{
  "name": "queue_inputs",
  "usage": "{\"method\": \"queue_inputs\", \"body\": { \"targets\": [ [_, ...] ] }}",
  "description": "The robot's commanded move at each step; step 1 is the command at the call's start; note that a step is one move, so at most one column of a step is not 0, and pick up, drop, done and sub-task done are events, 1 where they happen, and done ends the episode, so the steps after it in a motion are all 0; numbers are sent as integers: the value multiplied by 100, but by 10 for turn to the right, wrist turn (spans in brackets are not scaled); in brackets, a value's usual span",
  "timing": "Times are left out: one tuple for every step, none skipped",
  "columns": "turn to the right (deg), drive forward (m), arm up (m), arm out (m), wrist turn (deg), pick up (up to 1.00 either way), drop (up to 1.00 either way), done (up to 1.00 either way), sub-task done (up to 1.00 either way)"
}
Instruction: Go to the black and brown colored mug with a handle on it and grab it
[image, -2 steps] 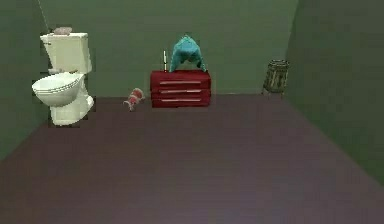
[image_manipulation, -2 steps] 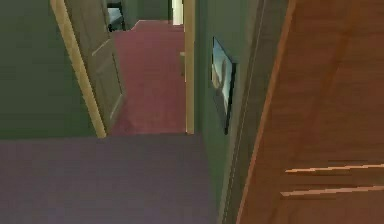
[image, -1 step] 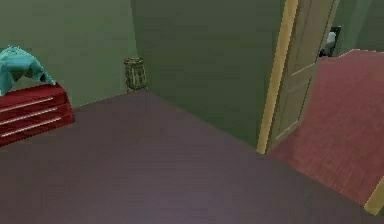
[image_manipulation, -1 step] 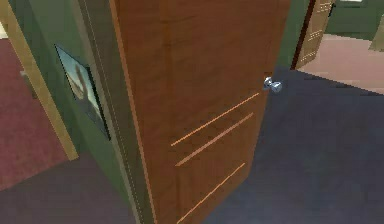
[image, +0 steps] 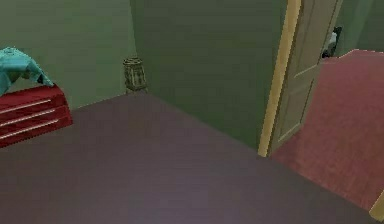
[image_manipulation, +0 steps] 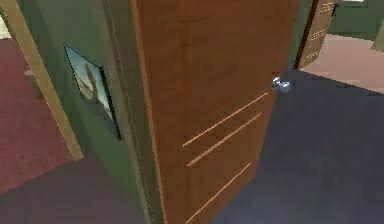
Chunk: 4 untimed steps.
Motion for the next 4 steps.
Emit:
{"method": "queue_inputs", "body": {
  "targets": [
    [300,0,0,0,0,0,0,0,0],
    [0,30,0,0,0,0,0,0,0],
    [30,0,0,0,0,0,0,0,0],
    [0,100,0,0,0,0,0,0,0]
  ]
}}
